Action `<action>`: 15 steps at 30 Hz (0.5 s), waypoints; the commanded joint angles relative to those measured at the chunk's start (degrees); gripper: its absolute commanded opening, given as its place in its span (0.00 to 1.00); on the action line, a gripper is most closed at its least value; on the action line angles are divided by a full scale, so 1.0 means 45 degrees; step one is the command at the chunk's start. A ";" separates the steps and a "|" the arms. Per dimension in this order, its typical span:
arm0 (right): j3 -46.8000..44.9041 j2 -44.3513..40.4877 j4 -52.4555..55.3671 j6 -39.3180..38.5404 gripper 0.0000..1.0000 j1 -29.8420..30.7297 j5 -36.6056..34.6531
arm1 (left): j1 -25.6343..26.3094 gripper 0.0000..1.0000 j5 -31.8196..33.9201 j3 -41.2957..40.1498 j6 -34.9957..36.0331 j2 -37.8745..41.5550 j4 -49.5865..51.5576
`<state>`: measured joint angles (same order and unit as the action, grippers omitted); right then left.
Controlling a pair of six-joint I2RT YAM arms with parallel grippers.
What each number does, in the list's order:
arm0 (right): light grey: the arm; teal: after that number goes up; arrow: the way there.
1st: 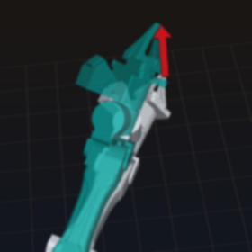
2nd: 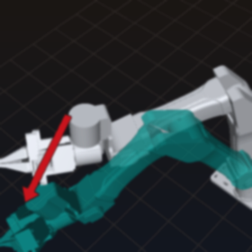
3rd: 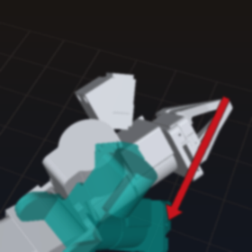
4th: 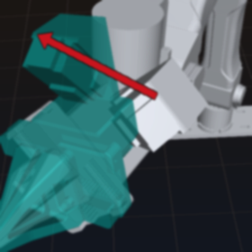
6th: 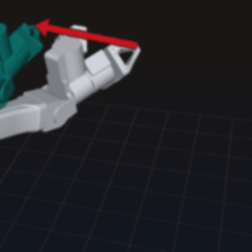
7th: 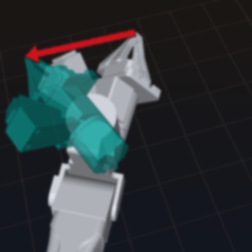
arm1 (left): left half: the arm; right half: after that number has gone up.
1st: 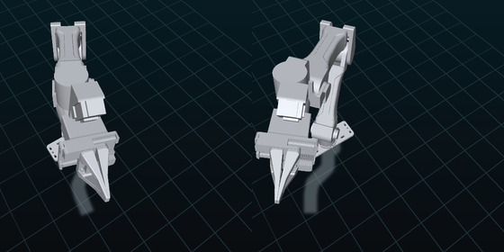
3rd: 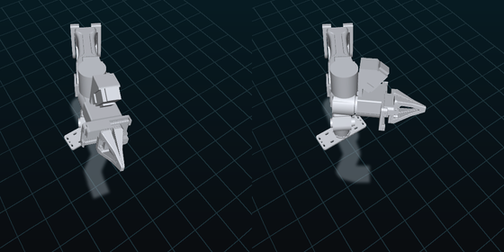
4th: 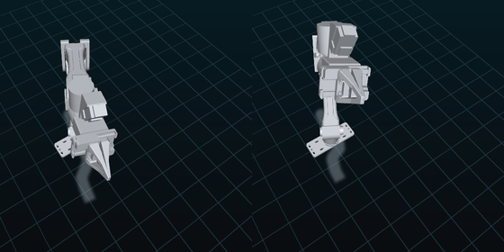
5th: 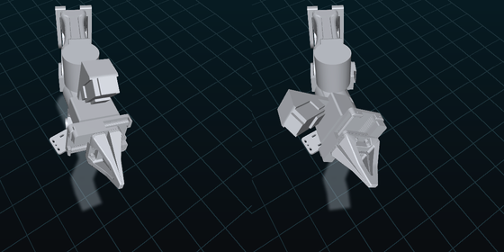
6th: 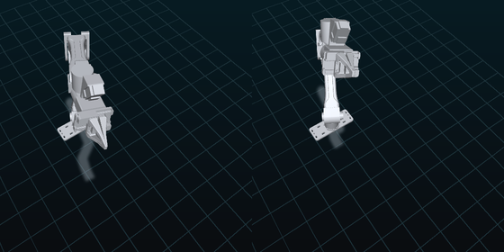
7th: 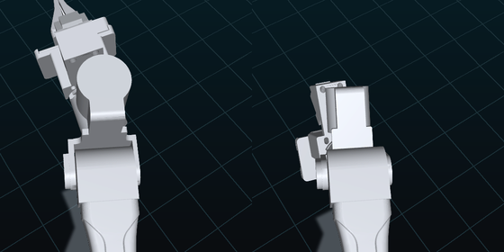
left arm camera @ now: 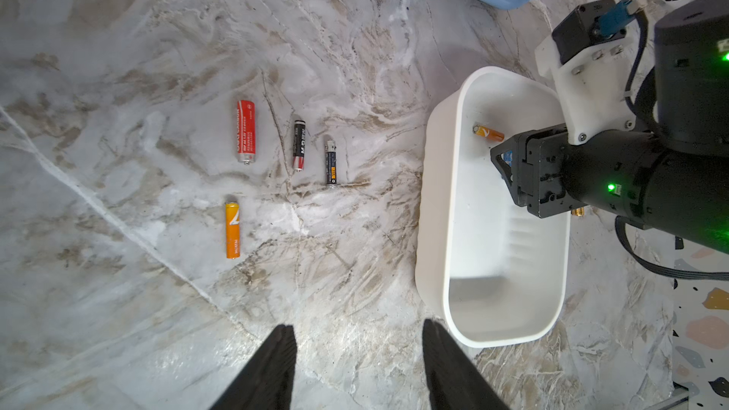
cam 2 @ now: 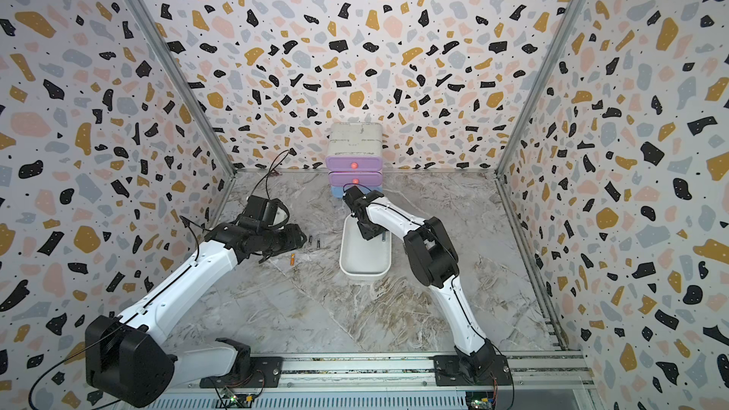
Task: Take the batteries out of the storage box
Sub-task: Pick up the battery from the storage box.
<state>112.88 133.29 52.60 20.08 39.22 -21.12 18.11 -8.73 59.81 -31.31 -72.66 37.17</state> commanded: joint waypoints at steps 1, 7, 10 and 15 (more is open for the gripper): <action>0.0361 -0.0175 0.0611 0.1158 0.52 0.0039 -0.0909 | 0.0016 0.55 0.0149 0.0044 0.0043 0.0001 -0.0231; 0.0517 0.0199 0.0813 0.2464 0.52 0.0053 -0.0848 | 0.0009 0.55 0.0125 0.0029 -0.0001 -0.0187 -0.0348; 0.0522 0.0388 0.0828 0.3396 0.52 0.0055 -0.0265 | 0.0014 0.55 0.0099 -0.0048 -0.0015 -0.0198 -0.0408; 0.0857 0.0730 0.0782 0.4530 0.51 0.0034 0.0753 | 0.0014 0.55 0.0215 -0.0110 0.0043 -0.0170 -0.0338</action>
<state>114.80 135.85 54.43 35.11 39.33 -21.19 18.11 -8.45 59.81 -31.31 -73.36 37.08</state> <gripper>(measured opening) 0.514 0.552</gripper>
